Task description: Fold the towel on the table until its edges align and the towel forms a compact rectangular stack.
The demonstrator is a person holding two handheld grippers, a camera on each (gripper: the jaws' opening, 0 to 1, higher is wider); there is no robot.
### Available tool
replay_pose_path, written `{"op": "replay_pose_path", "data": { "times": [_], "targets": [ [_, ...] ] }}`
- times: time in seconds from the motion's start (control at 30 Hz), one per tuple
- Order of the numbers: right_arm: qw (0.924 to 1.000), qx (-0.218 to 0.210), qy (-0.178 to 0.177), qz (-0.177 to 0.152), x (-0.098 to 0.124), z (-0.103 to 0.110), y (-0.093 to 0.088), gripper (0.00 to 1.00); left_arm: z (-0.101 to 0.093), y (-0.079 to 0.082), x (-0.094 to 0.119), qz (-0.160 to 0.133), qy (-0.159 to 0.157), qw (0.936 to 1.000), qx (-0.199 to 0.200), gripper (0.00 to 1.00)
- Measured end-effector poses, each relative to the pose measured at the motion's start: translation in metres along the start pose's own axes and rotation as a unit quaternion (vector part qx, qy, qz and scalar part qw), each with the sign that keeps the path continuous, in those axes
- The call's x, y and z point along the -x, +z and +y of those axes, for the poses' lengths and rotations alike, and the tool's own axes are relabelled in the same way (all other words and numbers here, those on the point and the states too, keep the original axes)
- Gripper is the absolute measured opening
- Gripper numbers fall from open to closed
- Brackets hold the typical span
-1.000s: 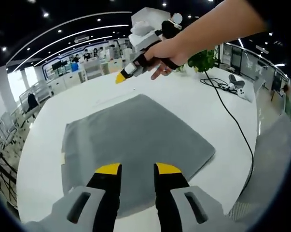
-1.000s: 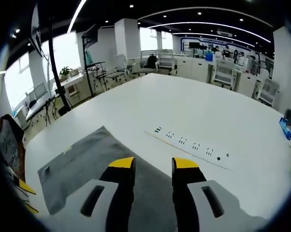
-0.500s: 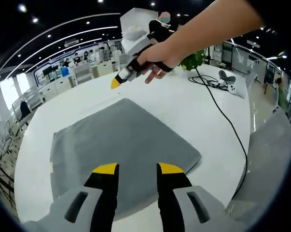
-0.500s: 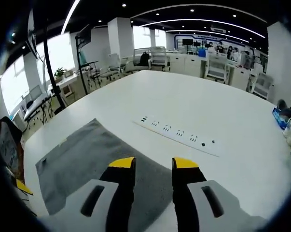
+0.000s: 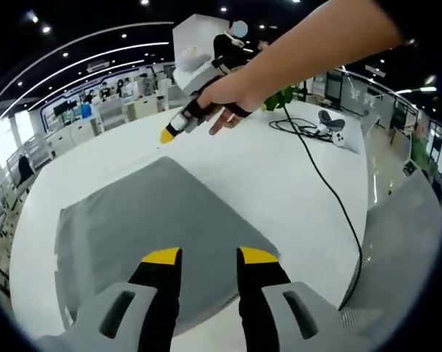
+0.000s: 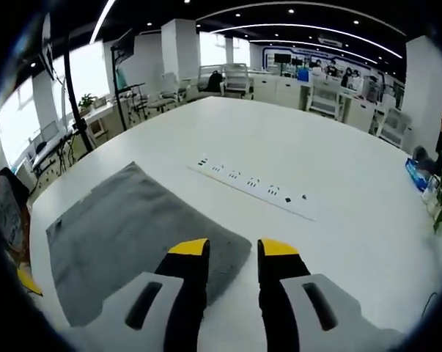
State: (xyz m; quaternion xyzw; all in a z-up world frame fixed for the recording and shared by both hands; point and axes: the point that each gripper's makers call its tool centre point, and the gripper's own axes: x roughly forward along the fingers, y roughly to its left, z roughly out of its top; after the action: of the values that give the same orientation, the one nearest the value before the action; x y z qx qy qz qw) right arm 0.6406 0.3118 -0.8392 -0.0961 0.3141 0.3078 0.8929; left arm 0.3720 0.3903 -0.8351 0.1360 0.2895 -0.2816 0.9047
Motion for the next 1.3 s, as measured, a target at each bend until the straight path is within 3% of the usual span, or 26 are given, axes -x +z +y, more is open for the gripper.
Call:
{"op": "replay_pose_path", "data": {
  "times": [0.33,0.67,1.3],
  "targets": [
    [0.9999,-0.013,0.002,-0.003,-0.004,-0.009,-0.006,0.24,-0.022,0.002,-0.010,0.003,-0.022,0.9997,0.011,0.31],
    [0.9994,-0.033,0.007,-0.006,-0.007,-0.016,-0.014,0.23,-0.048,-0.003,-0.021,0.014,-0.043,0.9990,-0.006,0.31],
    [0.9992,-0.036,0.019,0.007,-0.023,-0.018,-0.031,0.24,-0.071,-0.015,-0.039,0.036,-0.063,0.9973,-0.006,0.30]
  ]
}}
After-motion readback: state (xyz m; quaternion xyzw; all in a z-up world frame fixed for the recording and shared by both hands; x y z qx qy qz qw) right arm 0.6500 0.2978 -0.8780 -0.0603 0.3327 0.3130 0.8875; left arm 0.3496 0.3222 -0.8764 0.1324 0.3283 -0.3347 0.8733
